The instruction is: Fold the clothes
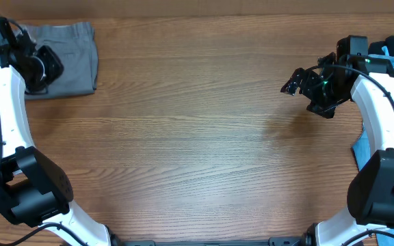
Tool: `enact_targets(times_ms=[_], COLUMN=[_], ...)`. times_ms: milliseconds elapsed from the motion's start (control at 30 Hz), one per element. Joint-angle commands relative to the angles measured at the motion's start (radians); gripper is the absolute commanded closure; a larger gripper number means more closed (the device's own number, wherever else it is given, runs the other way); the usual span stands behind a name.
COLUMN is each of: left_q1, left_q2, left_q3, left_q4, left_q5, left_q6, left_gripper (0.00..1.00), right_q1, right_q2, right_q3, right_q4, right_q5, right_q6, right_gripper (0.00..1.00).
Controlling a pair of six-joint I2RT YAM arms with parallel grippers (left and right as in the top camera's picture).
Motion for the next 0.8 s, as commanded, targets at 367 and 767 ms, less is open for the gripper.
enact_targets(times_ms=[367, 767], left_q1=[0.081, 0.102], left_q2=[0.081, 0.279], left_q3=[0.002, 0.001], left_q4=[-0.165, -0.206], left_q5=[-0.488, -0.45], left_q6=[-0.111, -0.172], left_gripper=[0.96, 0.96], right_q1=[0.005, 0.005], right_q2=[-0.008, -0.008], right_q3=[0.005, 0.005], right_q4=[0.045, 0.041], right_q5=[0.002, 0.002], right_q6=[-0.004, -0.004], right_gripper=[0.0, 0.0])
